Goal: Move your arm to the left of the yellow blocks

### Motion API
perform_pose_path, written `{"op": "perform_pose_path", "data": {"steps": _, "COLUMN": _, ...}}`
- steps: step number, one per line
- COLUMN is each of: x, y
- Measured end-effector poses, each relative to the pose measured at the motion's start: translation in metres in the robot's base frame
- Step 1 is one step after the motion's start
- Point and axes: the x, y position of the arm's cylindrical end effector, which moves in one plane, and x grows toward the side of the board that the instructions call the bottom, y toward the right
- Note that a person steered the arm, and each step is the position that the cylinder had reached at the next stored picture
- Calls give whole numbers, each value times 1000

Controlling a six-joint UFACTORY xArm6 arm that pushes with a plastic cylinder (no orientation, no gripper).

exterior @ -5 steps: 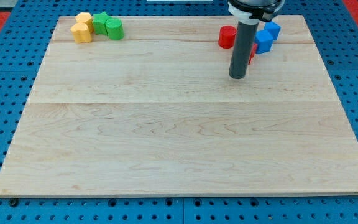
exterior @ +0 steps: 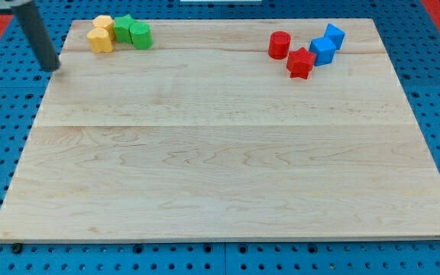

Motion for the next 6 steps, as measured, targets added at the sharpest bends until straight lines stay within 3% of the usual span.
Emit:
{"op": "perform_pose_path", "data": {"steps": 3, "x": -6, "y": 0}}
{"op": "perform_pose_path", "data": {"steps": 6, "x": -88, "y": 47}}
